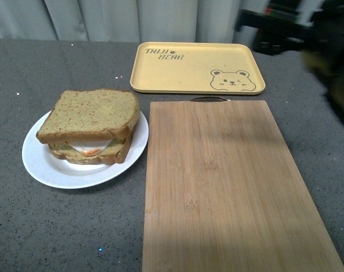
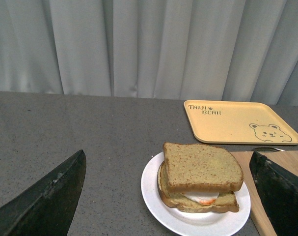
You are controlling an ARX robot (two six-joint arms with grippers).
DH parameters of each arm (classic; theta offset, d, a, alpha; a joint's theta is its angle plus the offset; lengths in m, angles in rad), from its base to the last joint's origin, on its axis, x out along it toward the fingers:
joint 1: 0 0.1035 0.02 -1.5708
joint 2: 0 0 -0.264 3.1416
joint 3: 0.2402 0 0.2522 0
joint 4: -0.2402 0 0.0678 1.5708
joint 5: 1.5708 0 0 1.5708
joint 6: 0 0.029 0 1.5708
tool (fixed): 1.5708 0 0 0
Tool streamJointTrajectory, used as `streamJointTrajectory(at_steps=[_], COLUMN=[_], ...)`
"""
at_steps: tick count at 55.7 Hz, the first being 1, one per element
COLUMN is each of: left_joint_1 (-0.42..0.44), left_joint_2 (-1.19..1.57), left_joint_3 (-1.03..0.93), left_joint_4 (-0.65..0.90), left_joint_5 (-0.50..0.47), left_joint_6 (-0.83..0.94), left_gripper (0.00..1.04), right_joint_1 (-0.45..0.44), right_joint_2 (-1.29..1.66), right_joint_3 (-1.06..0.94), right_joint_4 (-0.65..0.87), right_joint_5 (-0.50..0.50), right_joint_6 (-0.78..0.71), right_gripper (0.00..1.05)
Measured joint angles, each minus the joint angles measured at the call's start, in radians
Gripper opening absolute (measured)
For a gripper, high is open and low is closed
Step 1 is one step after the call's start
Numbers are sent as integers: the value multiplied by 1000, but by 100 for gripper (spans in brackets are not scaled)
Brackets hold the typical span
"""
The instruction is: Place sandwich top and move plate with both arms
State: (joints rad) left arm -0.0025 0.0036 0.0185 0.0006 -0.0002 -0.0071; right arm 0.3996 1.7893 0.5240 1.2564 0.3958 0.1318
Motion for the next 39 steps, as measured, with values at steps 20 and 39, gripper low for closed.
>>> streamJointTrajectory(at_steps=[20,39], left_joint_1=[0,0], left_joint_2=[0,0], left_joint_3=[0,0], left_joint_4=[0,0], left_joint_5=[0,0], left_joint_6=[0,0], left_gripper=[98,98], right_joint_1=[-174,-291], right_joint_2=[-433,-798], right_joint_3=[-317,-467], right_joint_4=[-122,-340], right_joint_5=[-180,-290], right_joint_6=[-126,-128], right_gripper=[1,1])
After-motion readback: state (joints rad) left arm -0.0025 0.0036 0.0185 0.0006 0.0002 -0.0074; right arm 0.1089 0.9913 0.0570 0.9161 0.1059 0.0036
